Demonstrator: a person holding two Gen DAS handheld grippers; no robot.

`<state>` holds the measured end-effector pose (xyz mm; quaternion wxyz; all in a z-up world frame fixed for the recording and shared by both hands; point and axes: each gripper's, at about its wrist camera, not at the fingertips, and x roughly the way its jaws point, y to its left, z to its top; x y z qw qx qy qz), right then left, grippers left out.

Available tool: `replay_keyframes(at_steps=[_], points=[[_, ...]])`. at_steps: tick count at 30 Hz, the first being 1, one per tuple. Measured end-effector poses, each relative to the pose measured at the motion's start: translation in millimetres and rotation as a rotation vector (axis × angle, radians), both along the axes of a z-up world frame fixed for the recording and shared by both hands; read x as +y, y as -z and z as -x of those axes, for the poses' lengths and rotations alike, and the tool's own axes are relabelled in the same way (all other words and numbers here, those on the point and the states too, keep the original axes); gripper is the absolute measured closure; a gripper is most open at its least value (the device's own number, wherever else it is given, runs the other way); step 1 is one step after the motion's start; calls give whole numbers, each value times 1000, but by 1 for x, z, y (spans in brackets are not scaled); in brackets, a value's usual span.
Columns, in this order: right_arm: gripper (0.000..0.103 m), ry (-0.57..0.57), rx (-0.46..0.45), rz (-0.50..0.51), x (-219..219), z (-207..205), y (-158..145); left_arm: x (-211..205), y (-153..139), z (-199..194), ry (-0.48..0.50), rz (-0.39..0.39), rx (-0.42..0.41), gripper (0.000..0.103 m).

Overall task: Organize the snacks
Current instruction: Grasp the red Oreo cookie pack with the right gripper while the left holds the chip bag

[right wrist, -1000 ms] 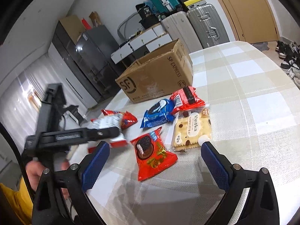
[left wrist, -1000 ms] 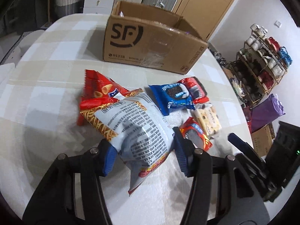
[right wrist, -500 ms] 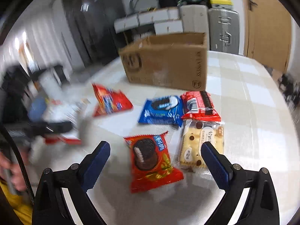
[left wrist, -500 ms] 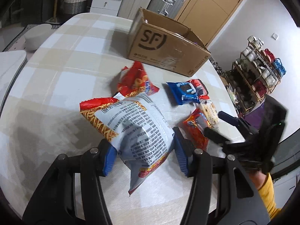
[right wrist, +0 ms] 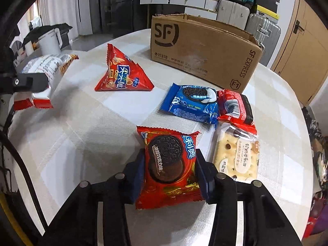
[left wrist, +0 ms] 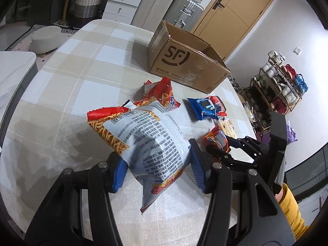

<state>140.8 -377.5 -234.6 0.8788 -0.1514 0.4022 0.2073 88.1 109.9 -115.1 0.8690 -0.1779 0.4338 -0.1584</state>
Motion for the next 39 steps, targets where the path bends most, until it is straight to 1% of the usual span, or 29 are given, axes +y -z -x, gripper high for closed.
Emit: replay_keyframes(at_steps=[2,4,10,14,19,23,30,34,39], points=[[58,4,5,-31,-2,3,-2,1,-1,2,6,6,-4,52],[58,20,-9,-63,-6,8,-9,1,-3,5,10,9,-10,52],[58,40,-28,-232,-19,22,-46,-6,-14,17,33,-6,-49,52],[58,32,-41,-354,-23,37,-73,-12,-23,25,49,-30,-82,52],[58,1,-76,-450,-21,54,-96,-23,-34,35,76,-55,-118,52],[58,-6,-76,-526,-27,60,-108,-29,-40,40,86,-59,-134,52],[58,-18,-90,-573,-37,68,-117,-36,-51,47,95,-75,-154,52],[58,-35,-117,-577,-38,76,-123,-38,-52,44,96,-96,-142,52],[58,-28,-130,-599,-46,77,-126,-41,-60,37,97,-106,-152,52]])
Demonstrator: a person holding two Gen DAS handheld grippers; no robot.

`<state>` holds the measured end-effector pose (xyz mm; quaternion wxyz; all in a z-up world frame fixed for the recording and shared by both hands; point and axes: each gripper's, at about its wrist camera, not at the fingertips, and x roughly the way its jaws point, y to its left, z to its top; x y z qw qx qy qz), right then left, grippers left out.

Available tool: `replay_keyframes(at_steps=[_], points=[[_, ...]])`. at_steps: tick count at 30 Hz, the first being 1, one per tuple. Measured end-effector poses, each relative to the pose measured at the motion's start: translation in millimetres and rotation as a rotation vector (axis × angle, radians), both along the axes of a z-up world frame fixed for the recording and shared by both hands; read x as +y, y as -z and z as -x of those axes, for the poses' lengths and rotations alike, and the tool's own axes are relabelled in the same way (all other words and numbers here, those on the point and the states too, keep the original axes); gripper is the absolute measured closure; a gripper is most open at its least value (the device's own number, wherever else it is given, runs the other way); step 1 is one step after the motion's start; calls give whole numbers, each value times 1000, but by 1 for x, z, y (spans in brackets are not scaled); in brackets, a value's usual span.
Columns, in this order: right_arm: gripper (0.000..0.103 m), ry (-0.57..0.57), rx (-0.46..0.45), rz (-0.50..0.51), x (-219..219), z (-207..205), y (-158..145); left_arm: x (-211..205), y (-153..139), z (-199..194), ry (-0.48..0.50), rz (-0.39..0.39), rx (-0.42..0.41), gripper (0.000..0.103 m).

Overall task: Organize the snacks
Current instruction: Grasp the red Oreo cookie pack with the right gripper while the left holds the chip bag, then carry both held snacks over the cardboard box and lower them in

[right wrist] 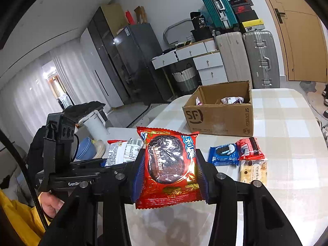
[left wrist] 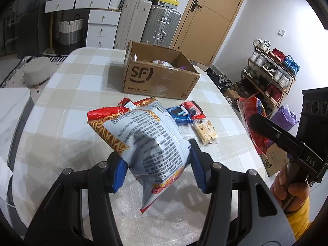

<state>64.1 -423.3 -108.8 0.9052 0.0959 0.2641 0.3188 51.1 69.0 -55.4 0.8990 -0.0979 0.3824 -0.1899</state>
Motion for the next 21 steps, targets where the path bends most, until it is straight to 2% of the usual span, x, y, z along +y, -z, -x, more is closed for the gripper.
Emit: replay_keyframes(at_steps=[9,16,21], points=[[58,8,-46,-11,-9,-8,-21,-2,-28,-21,6,-7,-30,52],[58,11,-83,-17,-10,-26,-43,-6,-57,-49,17,33,-55,52],[58,26,-101,-19,-13,-46,-64,-12,-80,-65,14,6,-105,52]])
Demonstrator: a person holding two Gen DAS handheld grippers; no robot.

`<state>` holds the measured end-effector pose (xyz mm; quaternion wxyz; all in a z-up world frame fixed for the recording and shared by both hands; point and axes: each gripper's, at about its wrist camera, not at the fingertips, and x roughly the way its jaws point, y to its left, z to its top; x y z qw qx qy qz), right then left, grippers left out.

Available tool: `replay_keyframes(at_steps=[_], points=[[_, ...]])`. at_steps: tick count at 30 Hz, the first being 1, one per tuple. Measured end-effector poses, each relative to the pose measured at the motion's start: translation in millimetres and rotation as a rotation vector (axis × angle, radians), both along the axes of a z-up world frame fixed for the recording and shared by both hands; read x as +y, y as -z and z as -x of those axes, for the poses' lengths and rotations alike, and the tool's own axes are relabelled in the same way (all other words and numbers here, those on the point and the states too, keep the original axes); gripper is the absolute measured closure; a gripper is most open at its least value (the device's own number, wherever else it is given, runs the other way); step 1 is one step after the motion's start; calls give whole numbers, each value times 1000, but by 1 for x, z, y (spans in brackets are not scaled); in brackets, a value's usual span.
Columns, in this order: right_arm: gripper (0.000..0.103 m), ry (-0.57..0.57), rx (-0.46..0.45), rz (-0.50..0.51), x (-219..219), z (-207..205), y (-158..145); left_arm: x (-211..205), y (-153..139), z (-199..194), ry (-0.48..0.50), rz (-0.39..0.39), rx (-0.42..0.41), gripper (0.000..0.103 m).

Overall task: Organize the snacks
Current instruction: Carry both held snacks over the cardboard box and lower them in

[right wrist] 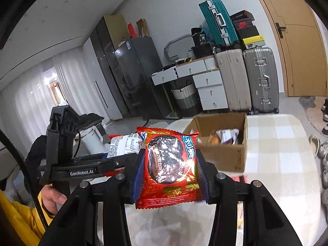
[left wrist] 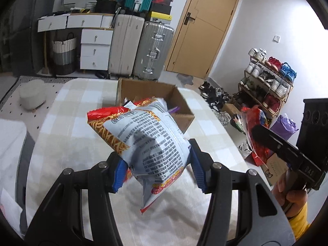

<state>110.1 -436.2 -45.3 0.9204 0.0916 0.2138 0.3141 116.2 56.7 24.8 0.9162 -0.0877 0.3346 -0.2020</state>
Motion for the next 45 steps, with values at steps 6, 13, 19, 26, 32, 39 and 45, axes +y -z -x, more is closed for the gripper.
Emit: replay_keyframes(at_steps=[6,13,19,26,32,39,45], points=[[58,19,-30,18,1,-31,-33,-9,-28,-25,12,-34,-31,52],[58,19,34,-35,1,-90,-55,-21,-56,-78,-8,-58,-49,52],[58,60,70,-27,1,-143,-55,-32,-61,-131,-25,-80,-34,52],[58,81,117,19,4,-198,-38,-55,-51,-209,-11,-108,11,52],[58,89,178,60,8,-244,-12,-78,-26,-272,4,-124,66,52],[58,88,244,81,13,-279,21,-99,18,-324,21,-145,128,52],[57,91,273,87,13,-286,38,-104,49,-344,20,-140,156,52]])
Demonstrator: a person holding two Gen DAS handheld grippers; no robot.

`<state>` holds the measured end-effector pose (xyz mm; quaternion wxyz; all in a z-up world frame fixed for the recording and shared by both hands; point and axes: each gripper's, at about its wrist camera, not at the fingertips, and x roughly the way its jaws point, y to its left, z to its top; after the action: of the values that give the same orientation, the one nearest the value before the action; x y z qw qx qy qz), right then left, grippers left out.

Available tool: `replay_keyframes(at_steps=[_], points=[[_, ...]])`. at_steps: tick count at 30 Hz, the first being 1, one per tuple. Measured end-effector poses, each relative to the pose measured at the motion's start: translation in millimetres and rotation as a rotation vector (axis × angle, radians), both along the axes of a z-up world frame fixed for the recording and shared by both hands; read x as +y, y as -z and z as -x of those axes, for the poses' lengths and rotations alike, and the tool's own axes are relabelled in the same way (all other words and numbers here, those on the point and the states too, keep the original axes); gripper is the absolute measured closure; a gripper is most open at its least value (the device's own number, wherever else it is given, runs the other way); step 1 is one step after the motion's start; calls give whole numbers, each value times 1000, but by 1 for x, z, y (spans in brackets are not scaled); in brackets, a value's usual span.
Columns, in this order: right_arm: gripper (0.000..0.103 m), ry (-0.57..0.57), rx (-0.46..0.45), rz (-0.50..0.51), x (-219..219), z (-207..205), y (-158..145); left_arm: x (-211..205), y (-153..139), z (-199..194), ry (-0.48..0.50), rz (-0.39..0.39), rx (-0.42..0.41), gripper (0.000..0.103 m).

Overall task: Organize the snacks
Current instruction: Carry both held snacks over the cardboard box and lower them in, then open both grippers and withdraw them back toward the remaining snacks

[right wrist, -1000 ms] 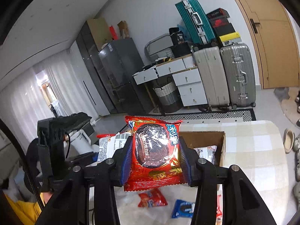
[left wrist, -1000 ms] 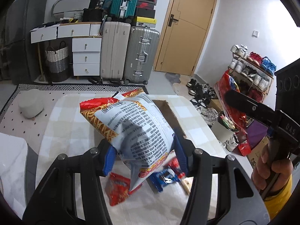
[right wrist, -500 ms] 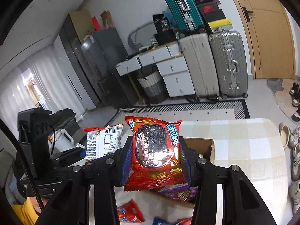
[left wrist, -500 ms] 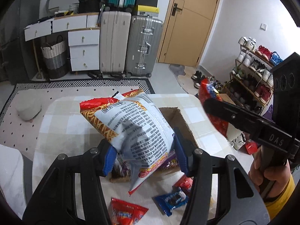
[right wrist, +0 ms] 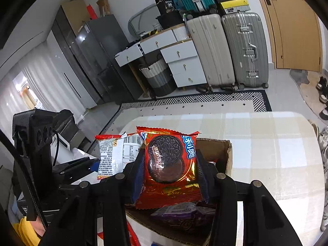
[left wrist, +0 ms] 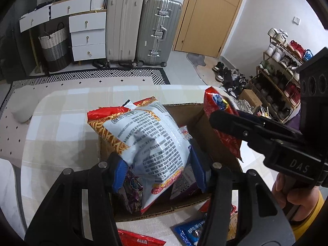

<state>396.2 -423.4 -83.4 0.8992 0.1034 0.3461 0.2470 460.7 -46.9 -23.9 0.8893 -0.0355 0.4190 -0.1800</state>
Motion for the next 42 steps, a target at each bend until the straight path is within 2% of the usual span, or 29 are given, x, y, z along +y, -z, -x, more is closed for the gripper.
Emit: replay_keyframes(at_steps=[4,9,20,32,42], points=[[57,2,9,1,-1,-1,5,-1,11,-12,-6,5,1,51],[57,3,23,14,2,-2,11,0,24,-4,-5,-6,7,51],[57,12,56,31,4,-6,23,-3,42,-12,-14,-18,33,51],[57,33,75,27,2,-10,29,1,44,-2,-26,-33,31,51],[57,78,98,78,0,-17,34,8,39,16,-29,-50,30,51]])
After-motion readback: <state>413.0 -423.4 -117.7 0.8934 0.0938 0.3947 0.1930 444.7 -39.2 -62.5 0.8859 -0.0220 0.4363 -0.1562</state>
